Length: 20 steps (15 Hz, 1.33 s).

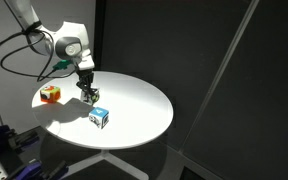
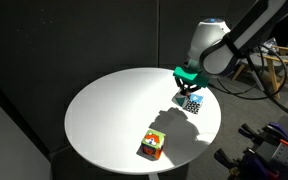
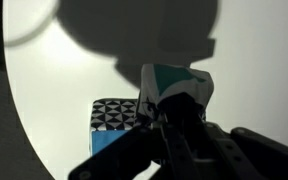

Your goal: Move the box in the middle to the right

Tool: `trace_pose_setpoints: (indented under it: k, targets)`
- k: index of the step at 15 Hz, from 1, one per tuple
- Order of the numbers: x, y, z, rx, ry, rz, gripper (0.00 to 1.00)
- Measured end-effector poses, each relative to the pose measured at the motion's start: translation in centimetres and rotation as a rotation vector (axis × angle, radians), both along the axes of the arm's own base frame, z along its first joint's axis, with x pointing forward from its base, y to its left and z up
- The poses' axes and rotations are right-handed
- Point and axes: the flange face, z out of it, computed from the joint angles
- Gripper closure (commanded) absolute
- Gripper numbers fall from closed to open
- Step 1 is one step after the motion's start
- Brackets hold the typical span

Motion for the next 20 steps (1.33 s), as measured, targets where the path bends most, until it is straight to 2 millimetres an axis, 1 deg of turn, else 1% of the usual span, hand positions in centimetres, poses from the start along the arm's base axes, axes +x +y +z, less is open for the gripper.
trace_pose_setpoints:
  k: [8,11,12,13,20]
  targets:
    - [0.7,-1.5,0.5,0.071,-0.02,-0.334,0.94]
    - [0.7,-1.8,0.4,0.086,-0.017,-0.43,0.96]
    - [0.6,-1.8,0.4,0.089,-0.013,-0.45,0.96]
    - [0.6,-1.8,0.4,0.09,-0.011,-0.459,0.83]
    - [0.6,-1.6,0.4,0.092,-0.01,-0.462,0.83]
